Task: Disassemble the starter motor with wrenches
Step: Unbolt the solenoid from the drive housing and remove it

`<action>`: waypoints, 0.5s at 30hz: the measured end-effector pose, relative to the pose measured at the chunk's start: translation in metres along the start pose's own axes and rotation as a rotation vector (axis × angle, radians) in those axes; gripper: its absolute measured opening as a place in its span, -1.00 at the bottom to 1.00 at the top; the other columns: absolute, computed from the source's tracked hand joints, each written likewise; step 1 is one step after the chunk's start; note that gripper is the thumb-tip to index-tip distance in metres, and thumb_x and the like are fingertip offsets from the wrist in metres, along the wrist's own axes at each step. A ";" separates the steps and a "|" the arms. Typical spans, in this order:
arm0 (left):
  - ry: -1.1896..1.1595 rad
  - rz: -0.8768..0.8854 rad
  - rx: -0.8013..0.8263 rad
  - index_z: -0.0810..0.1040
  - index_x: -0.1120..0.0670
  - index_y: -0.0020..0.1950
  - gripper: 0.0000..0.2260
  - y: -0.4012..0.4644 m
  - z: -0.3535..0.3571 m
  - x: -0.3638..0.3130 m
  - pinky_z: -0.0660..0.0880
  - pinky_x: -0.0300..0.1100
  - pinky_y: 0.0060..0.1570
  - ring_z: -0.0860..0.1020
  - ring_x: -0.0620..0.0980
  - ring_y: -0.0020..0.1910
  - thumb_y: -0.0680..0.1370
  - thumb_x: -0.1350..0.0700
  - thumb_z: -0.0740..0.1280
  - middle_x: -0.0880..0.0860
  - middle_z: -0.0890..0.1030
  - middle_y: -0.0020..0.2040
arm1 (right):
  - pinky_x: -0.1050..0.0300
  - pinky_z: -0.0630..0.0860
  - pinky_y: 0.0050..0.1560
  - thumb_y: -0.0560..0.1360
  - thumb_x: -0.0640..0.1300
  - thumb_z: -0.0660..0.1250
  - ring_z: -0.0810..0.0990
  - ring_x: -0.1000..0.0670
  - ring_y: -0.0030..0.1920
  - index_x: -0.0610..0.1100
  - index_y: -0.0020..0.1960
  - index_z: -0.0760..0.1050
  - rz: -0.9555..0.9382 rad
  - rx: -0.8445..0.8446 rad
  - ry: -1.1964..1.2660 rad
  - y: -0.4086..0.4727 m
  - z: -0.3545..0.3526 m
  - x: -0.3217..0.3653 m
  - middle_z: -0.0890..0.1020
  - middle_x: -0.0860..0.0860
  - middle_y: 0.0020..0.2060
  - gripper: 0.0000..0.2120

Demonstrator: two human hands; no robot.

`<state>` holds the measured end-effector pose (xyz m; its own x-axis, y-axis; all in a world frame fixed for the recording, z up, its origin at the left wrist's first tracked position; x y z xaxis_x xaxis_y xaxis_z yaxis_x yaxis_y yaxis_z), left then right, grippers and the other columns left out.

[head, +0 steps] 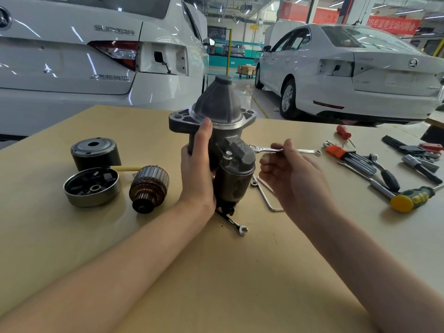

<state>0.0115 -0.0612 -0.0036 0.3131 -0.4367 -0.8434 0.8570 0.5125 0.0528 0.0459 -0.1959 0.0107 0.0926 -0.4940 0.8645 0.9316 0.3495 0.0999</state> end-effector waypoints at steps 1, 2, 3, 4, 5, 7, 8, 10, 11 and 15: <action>0.031 0.016 0.064 0.49 0.16 0.32 -0.17 0.001 0.001 0.000 0.50 0.14 0.24 0.61 0.14 0.15 0.22 -0.35 0.38 0.18 0.62 0.20 | 0.17 0.47 -0.30 0.66 -0.08 0.08 0.53 0.03 -0.44 -0.19 -0.13 0.46 0.028 0.029 -0.020 0.002 -0.001 0.002 0.57 -0.06 -0.47 -0.70; 0.052 0.035 0.133 0.53 0.18 0.26 -0.25 0.002 0.002 -0.001 0.53 0.10 0.19 0.63 0.12 0.09 0.26 -0.33 0.36 0.18 0.64 0.13 | 0.16 0.43 -0.29 0.66 -0.07 0.09 0.50 0.03 -0.46 -0.19 -0.15 0.45 0.051 0.061 -0.052 0.002 -0.002 0.003 0.54 -0.05 -0.49 -0.69; 0.057 0.041 0.198 0.58 0.16 0.19 -0.34 0.003 0.003 -0.002 0.56 0.05 0.09 0.64 0.09 0.01 0.31 -0.31 0.34 0.16 0.66 0.05 | 0.15 0.41 -0.29 0.65 -0.06 0.10 0.48 0.04 -0.47 -0.18 -0.18 0.45 0.062 0.090 -0.103 0.002 -0.003 0.004 0.52 -0.03 -0.51 -0.68; 0.054 0.030 0.252 0.61 0.14 0.13 -0.40 0.003 0.003 -0.002 0.56 -0.01 -0.01 0.65 0.07 -0.06 0.33 -0.30 0.33 0.15 0.68 -0.01 | 0.16 0.41 -0.31 0.65 -0.05 0.11 0.46 0.05 -0.48 -0.18 -0.22 0.46 0.060 0.117 -0.159 0.001 -0.003 0.005 0.51 -0.02 -0.51 -0.66; 0.058 0.013 0.291 0.63 0.12 0.09 -0.42 0.003 0.003 -0.002 0.56 -0.06 -0.08 0.65 0.05 -0.10 0.32 -0.30 0.33 0.14 0.68 -0.05 | 0.18 0.42 -0.33 0.65 -0.05 0.12 0.46 0.05 -0.48 -0.17 -0.25 0.47 0.049 0.138 -0.202 0.000 -0.004 0.006 0.51 -0.02 -0.51 -0.64; 0.081 -0.002 0.333 0.66 0.12 0.04 -0.43 0.004 0.002 0.000 0.57 -0.13 -0.18 0.65 0.04 -0.16 0.31 -0.32 0.32 0.13 0.69 -0.10 | 0.20 0.41 -0.36 0.64 -0.04 0.13 0.42 0.07 -0.49 -0.15 -0.27 0.48 0.033 0.157 -0.223 -0.001 -0.003 0.007 0.50 -0.01 -0.51 -0.63; 0.085 -0.001 0.348 0.66 0.11 0.02 -0.45 0.005 0.002 0.001 0.57 -0.15 -0.20 0.65 0.04 -0.18 0.33 -0.32 0.31 0.13 0.68 -0.12 | 0.22 0.39 -0.39 0.64 -0.05 0.14 0.40 0.07 -0.50 -0.16 -0.25 0.47 0.031 0.160 -0.217 -0.002 -0.002 0.007 0.50 -0.01 -0.51 -0.65; 0.074 -0.004 0.373 0.67 0.10 -0.01 -0.49 0.006 0.001 0.002 0.57 -0.16 -0.23 0.64 0.03 -0.21 0.42 -0.30 0.26 0.12 0.68 -0.14 | 0.26 0.32 -0.47 0.63 -0.06 0.14 0.35 0.09 -0.53 -0.18 -0.18 0.44 0.038 0.174 -0.158 -0.003 0.000 0.006 0.49 -0.01 -0.51 -0.72; 0.059 -0.010 0.378 0.67 0.11 0.00 -0.49 0.006 0.001 0.002 0.58 -0.15 -0.22 0.64 0.03 -0.21 0.44 -0.29 0.22 0.12 0.68 -0.14 | 0.29 0.28 -0.51 0.63 -0.08 0.14 0.34 0.09 -0.55 -0.18 -0.14 0.44 0.041 0.184 -0.103 -0.003 0.002 0.006 0.48 -0.01 -0.51 -0.75; 0.036 -0.004 0.374 0.61 0.18 0.11 -0.43 0.005 0.003 0.001 0.57 0.01 -0.02 0.63 0.06 -0.19 0.46 -0.28 0.20 0.16 0.65 -0.13 | 0.29 0.29 -0.58 0.62 -0.14 0.15 0.33 0.10 -0.58 -0.15 -0.21 0.39 -0.043 0.041 0.139 -0.003 0.001 0.016 0.40 0.00 -0.50 -0.76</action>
<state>0.0168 -0.0612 -0.0026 0.3003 -0.4088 -0.8618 0.9507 0.2020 0.2354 0.0438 -0.2038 0.0247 0.1032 -0.6138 0.7827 0.9209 0.3564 0.1581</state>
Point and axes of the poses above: each hand's wrist, its own y-axis towards the middle knuckle, its own z-axis out of the palm, x = y × z, the point moved 1 cm from there along y, towards the middle knuckle
